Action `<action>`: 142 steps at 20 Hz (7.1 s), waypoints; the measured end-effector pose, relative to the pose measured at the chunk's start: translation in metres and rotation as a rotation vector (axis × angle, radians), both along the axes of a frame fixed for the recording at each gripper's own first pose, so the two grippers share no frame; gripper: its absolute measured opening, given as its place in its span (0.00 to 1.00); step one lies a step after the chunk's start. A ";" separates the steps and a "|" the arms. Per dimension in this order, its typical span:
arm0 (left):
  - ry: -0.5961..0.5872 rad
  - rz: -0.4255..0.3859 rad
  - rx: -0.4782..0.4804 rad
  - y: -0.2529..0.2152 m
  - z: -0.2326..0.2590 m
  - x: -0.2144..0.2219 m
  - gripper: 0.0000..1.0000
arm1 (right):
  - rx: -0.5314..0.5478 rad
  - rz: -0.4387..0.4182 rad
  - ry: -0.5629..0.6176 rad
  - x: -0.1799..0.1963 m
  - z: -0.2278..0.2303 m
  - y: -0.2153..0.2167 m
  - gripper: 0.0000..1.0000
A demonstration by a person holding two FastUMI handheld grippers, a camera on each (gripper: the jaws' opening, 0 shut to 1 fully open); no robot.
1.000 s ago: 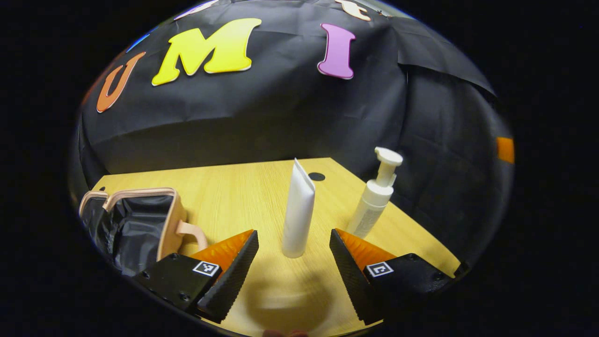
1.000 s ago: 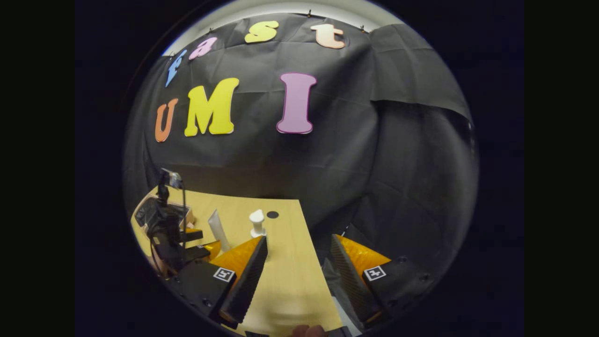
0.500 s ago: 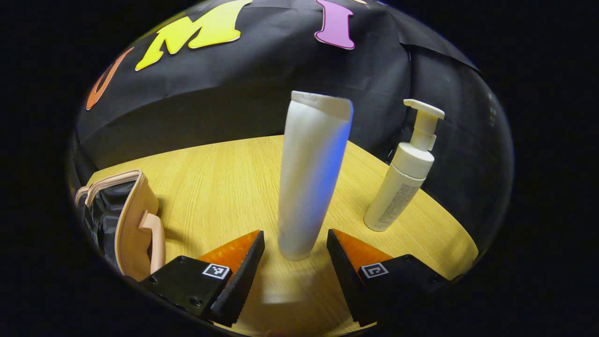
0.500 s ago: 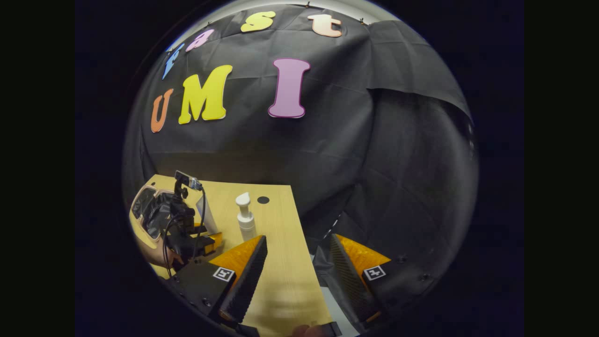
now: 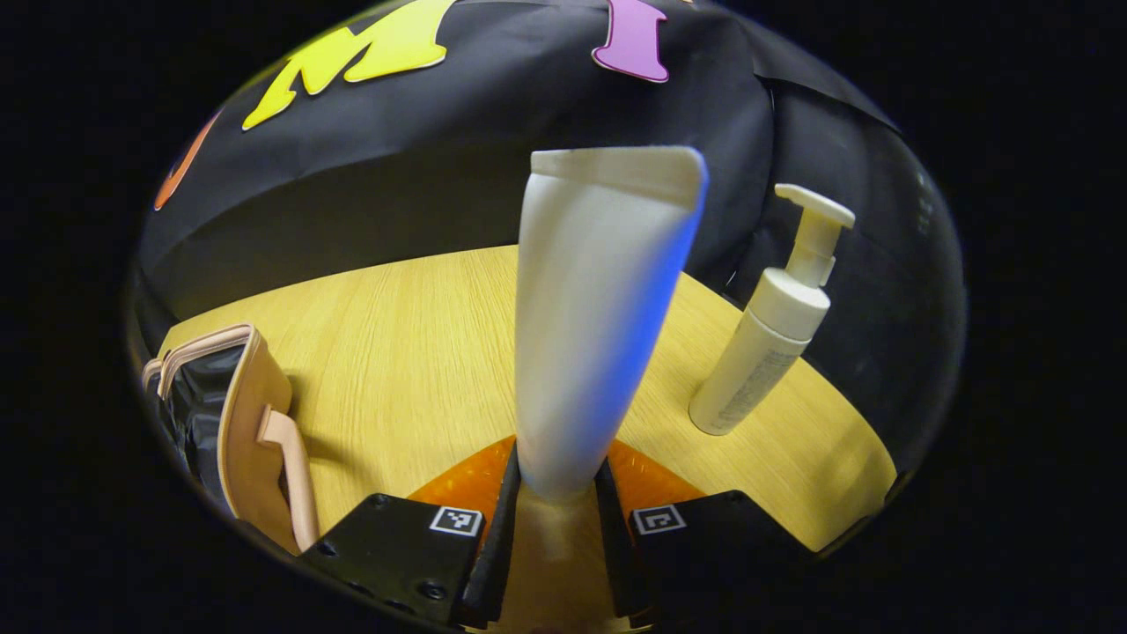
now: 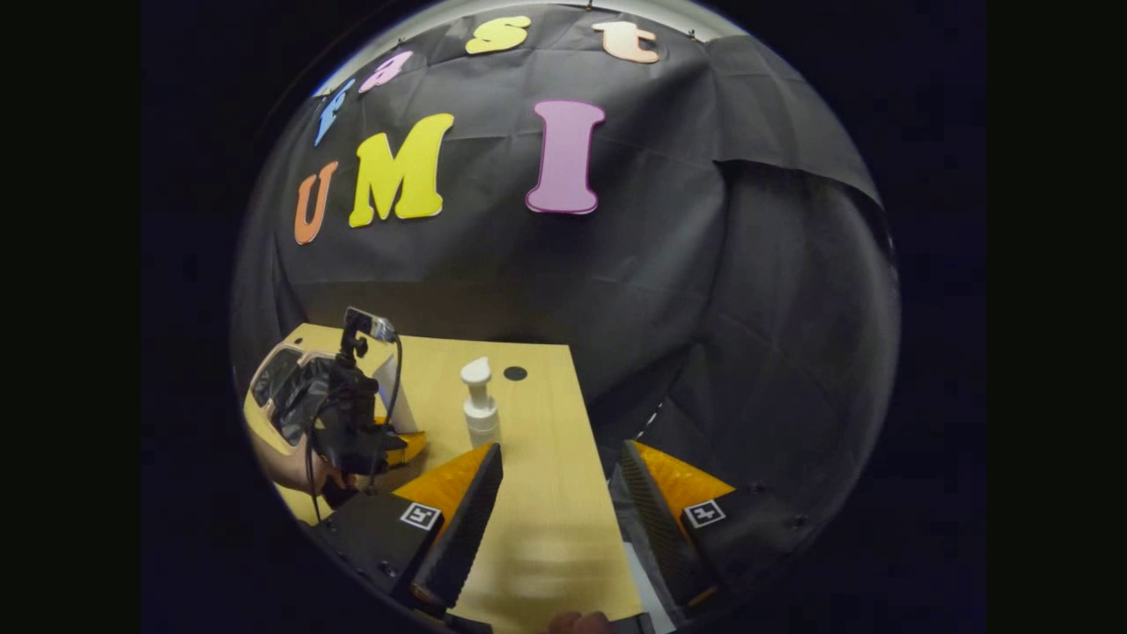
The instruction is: First open the suitcase, pack the skin care products into it, and then close the suitcase.
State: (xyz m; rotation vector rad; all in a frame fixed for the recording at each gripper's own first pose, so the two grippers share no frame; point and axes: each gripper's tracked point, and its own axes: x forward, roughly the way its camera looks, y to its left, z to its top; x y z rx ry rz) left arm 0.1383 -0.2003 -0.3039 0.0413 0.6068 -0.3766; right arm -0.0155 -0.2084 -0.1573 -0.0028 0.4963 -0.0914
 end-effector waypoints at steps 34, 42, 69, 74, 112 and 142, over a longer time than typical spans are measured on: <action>0.191 0.294 -0.160 0.306 0.100 -0.130 0.46 | 0.184 0.136 0.144 0.105 -0.114 0.094 0.49; 0.548 0.063 -0.289 0.307 0.028 -0.115 0.46 | 0.324 0.235 0.158 0.033 -0.024 0.140 0.47; 0.475 0.219 -0.137 0.317 0.081 -0.126 0.95 | 0.258 0.659 0.379 0.016 0.004 0.377 0.49; 0.094 0.418 -0.038 0.340 0.126 -0.148 0.98 | 0.301 0.654 0.587 0.027 -0.041 0.427 0.49; -0.056 0.681 -0.558 0.587 0.097 -0.140 0.98 | 0.234 0.661 0.478 0.022 -0.003 0.471 0.73; -0.075 0.830 -0.997 0.611 0.157 -0.045 0.10 | 0.348 0.446 0.046 0.008 0.124 0.332 0.73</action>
